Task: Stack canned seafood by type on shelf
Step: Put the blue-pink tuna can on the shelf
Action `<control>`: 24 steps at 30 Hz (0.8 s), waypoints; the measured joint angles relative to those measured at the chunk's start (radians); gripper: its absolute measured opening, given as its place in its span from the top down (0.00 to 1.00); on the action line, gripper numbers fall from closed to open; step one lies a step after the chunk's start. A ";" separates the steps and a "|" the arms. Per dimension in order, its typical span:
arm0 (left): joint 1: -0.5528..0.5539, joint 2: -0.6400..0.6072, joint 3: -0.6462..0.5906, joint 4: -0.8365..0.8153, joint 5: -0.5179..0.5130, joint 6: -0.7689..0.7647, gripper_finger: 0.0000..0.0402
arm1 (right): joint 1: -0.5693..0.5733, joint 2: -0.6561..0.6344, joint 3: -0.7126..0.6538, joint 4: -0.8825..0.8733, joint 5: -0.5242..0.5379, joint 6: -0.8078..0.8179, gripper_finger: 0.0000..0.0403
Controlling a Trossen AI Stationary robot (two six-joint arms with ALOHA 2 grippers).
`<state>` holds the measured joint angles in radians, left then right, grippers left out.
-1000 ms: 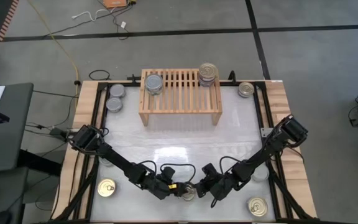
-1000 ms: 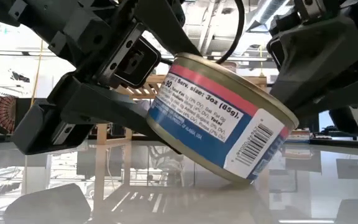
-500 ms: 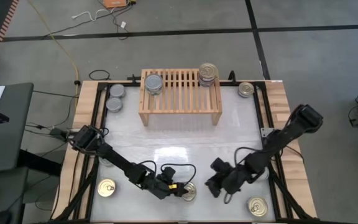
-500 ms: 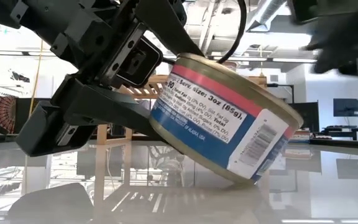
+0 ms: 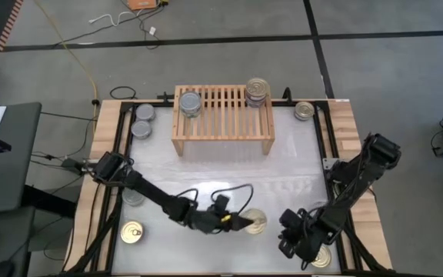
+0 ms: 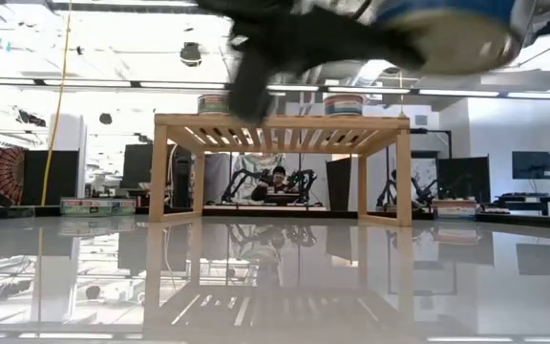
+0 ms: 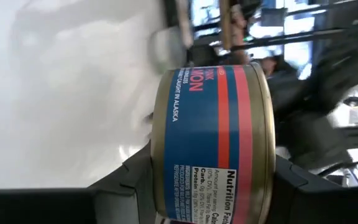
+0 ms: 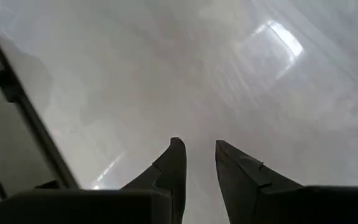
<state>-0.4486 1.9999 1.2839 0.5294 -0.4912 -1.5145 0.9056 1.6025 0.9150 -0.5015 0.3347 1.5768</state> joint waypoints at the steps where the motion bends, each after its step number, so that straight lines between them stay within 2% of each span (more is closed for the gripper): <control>1: 0.020 0.000 0.025 -0.003 0.020 0.031 0.56 | 0.006 0.015 0.000 0.009 0.001 0.001 0.72; 6: 0.145 0.000 0.207 -0.109 0.173 0.163 0.56 | 0.024 0.065 0.000 0.043 0.002 0.005 0.72; 10: 0.242 0.000 0.427 -0.388 0.249 0.298 0.56 | 0.024 0.065 -0.001 0.037 0.010 0.039 0.72; 13: 0.305 -0.004 0.583 -0.641 0.250 0.397 0.56 | 0.024 0.051 -0.001 0.031 0.045 0.047 0.72; 15: 0.350 -0.004 0.656 -0.735 0.252 0.439 0.56 | 0.020 0.050 0.000 0.027 0.061 0.049 0.72; 18: 0.424 -0.004 0.711 -0.796 0.252 0.461 0.56 | -0.006 0.046 -0.001 0.005 0.064 0.051 0.72; 24: 0.562 -0.003 0.715 -0.891 0.295 0.490 0.56 | -0.057 -0.009 0.000 -0.126 0.072 0.082 0.72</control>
<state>0.1129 1.9965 1.9993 -0.3612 -0.1960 -1.0244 0.8488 1.5937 0.9146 -0.6272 0.4068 1.6588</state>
